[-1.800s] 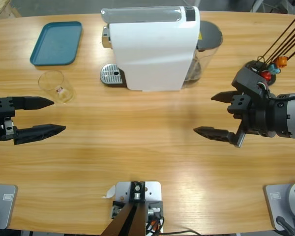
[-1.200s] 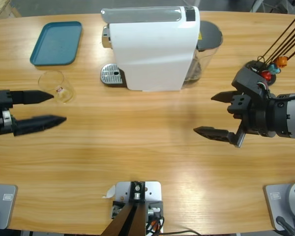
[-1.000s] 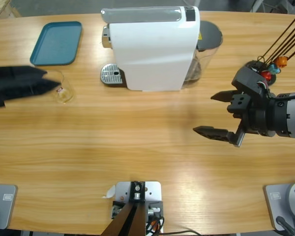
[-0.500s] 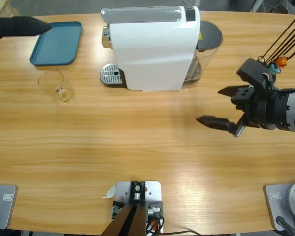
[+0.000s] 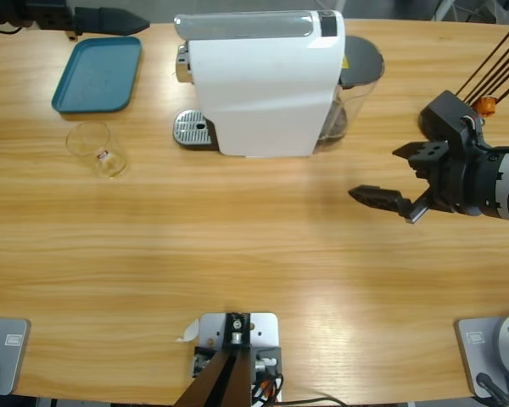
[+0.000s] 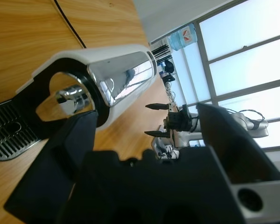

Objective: Pour coffee

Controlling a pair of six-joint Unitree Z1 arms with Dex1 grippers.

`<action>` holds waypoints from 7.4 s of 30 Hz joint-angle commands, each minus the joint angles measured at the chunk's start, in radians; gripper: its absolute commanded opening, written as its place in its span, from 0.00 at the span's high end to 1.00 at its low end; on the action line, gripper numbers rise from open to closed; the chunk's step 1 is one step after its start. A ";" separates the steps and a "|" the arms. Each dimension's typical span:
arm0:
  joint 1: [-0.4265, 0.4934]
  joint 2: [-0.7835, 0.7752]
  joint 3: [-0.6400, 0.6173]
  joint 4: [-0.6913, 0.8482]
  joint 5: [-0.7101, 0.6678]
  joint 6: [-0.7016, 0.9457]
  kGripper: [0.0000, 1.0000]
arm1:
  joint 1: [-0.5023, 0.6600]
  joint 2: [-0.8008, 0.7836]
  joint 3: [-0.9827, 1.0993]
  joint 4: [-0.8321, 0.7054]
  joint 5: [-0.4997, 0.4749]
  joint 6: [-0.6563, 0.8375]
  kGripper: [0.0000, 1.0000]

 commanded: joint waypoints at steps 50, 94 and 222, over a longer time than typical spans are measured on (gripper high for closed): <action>-0.019 0.174 -0.061 -0.081 -0.114 -0.065 0.14 | 0.000 0.021 0.027 -0.019 -0.019 0.014 0.00; -0.348 -0.286 -0.319 0.798 0.922 0.534 0.20 | 0.000 0.021 0.031 -0.028 -0.032 0.016 0.00; -0.433 -0.523 0.237 0.606 1.125 0.581 0.10 | -0.665 0.217 -0.263 0.180 -0.194 0.280 0.86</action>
